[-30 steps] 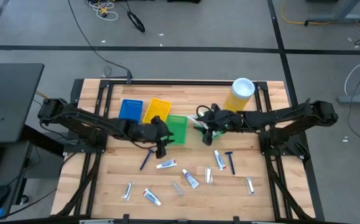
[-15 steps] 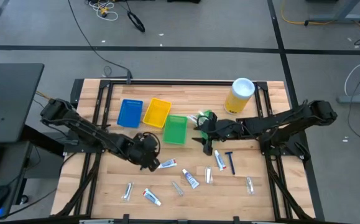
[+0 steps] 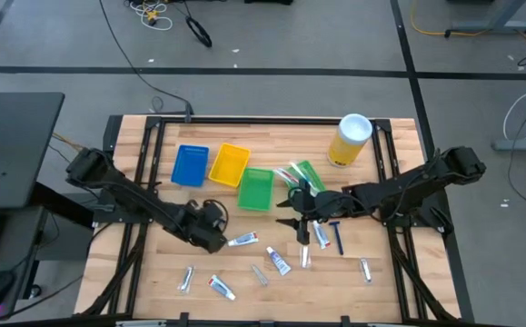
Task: Pick & Place Travel size toiletries
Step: Put the blue razor into the blue bin
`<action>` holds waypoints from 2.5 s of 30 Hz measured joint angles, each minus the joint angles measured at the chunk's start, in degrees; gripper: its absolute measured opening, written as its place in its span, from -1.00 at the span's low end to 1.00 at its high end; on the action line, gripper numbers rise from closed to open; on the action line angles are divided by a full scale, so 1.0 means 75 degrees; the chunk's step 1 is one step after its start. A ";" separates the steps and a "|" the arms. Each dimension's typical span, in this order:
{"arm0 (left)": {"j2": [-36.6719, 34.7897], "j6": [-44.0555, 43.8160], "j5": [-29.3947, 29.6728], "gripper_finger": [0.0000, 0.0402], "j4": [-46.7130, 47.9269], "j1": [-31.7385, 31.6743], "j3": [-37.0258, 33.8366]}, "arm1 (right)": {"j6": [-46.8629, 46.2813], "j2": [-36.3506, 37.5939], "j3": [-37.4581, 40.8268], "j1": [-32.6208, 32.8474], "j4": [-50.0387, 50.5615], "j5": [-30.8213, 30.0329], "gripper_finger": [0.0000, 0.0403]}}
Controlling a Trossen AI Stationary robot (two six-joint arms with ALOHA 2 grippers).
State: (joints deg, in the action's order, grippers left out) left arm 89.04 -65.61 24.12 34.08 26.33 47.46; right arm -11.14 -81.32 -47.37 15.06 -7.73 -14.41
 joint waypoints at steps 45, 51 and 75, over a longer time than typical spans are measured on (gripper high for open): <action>0.0514 -0.1057 0.0060 0.10 -0.0559 0.0055 -0.0418 | 0.0009 -0.0231 0.0011 0.0176 -0.0210 -0.0058 0.11; 0.0509 -0.1052 -0.0087 -0.02 -0.0750 0.0052 -0.0575 | 0.0009 -0.0230 0.0011 0.0176 -0.0212 -0.0058 0.11; 0.0374 -0.1389 0.0295 -0.70 -0.0696 0.0044 -0.0603 | 0.0009 -0.0230 0.0011 0.0176 -0.0212 -0.0058 0.11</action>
State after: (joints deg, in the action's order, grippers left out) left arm 91.85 -76.03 26.34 28.85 26.65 42.94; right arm -11.07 -83.05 -47.29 16.38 -9.32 -14.85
